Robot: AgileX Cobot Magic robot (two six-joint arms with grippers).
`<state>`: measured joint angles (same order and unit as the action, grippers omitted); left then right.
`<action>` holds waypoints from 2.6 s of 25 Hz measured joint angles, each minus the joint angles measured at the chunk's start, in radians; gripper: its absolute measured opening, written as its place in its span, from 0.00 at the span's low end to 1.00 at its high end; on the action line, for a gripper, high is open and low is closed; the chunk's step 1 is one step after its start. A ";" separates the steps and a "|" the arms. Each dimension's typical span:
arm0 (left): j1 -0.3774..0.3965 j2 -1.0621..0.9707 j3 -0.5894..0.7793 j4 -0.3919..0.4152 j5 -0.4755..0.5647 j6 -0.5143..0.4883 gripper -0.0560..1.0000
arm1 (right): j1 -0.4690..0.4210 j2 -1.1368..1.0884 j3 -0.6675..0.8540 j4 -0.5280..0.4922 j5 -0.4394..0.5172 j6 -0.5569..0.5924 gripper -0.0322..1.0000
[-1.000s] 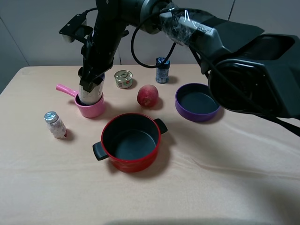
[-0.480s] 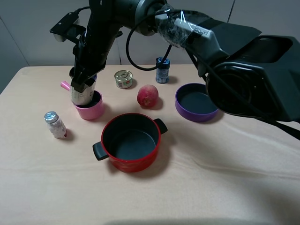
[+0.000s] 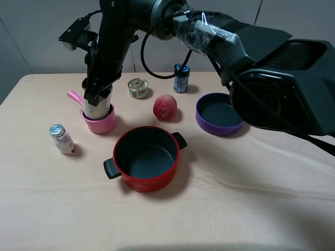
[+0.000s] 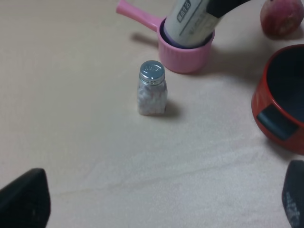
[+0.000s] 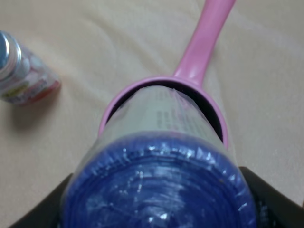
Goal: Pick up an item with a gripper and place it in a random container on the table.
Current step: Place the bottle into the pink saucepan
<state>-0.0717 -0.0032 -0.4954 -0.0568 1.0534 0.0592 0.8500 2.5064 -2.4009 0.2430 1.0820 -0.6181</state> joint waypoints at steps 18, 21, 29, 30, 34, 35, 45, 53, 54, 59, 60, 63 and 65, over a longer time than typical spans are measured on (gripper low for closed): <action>0.000 0.000 0.000 0.000 0.000 0.000 0.99 | 0.000 0.000 0.000 0.000 0.000 0.000 0.48; 0.000 0.000 0.000 0.000 0.000 0.000 0.99 | 0.000 0.000 0.000 0.000 0.000 0.000 0.48; 0.000 0.000 0.000 0.000 0.000 0.000 0.99 | 0.000 0.000 0.000 0.000 0.000 0.000 0.48; 0.000 0.000 0.000 0.000 0.000 0.000 0.99 | 0.000 0.000 0.000 0.000 0.000 0.000 0.48; 0.000 0.000 0.000 0.000 0.000 0.000 0.99 | 0.000 0.000 0.000 0.000 0.000 0.000 0.48; 0.000 0.000 0.000 0.000 0.000 0.000 0.99 | 0.000 0.000 0.000 0.000 0.000 0.000 0.48; 0.000 0.000 0.000 0.000 0.000 0.000 0.99 | 0.000 0.000 0.000 0.000 0.000 0.000 0.48; 0.000 0.000 0.000 0.000 0.000 0.000 0.99 | 0.000 0.000 0.000 0.000 -0.001 0.000 0.48; 0.000 0.000 0.000 0.000 0.000 0.000 0.99 | 0.000 0.000 0.000 0.000 -0.003 0.000 0.48; 0.000 0.000 0.000 0.000 0.000 0.000 0.99 | 0.000 0.000 0.000 0.003 -0.026 0.000 0.55; 0.000 0.000 0.000 0.000 0.000 0.000 0.99 | 0.000 0.000 0.000 0.003 -0.026 0.000 0.56; 0.000 0.000 0.000 0.000 0.000 0.000 0.99 | 0.000 0.000 0.000 0.003 -0.026 0.000 0.57; 0.000 0.000 0.000 0.000 0.000 0.000 0.99 | 0.000 0.000 0.000 0.003 -0.026 0.000 0.57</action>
<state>-0.0717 -0.0032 -0.4954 -0.0568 1.0534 0.0592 0.8500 2.5064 -2.4009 0.2458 1.0559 -0.6181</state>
